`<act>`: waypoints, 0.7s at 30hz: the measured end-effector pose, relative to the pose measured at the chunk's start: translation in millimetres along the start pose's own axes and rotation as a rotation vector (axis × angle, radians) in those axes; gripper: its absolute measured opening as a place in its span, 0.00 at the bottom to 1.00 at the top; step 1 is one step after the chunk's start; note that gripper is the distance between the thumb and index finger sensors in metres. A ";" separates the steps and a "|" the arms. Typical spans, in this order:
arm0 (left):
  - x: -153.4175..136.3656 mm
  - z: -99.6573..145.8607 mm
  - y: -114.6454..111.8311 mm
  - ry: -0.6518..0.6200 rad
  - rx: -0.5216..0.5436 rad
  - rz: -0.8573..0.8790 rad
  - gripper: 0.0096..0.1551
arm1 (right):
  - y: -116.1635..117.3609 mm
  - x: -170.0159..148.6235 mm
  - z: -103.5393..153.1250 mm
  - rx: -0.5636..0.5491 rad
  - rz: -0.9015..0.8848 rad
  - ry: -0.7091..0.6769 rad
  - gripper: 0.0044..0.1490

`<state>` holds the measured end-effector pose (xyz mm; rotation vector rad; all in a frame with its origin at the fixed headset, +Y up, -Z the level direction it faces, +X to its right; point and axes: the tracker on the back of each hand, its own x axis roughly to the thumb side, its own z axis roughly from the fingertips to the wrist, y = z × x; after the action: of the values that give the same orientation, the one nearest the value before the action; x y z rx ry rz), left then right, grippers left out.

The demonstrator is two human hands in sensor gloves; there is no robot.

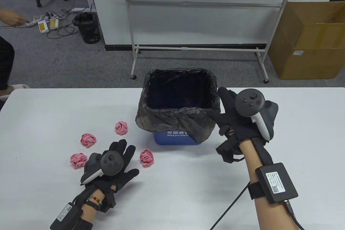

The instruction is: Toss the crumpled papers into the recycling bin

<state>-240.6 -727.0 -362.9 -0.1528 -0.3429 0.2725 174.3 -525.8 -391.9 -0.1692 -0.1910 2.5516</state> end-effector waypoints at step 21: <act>2.0 1.4 -0.1 0.004 0.000 -0.021 0.53 | 53.4 -134.6 8.0 -0.063 0.331 0.312 0.56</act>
<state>-239.2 -726.4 -361.0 -0.1499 -0.3404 0.2513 256.2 -645.1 -382.5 -0.6679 -0.1310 2.7996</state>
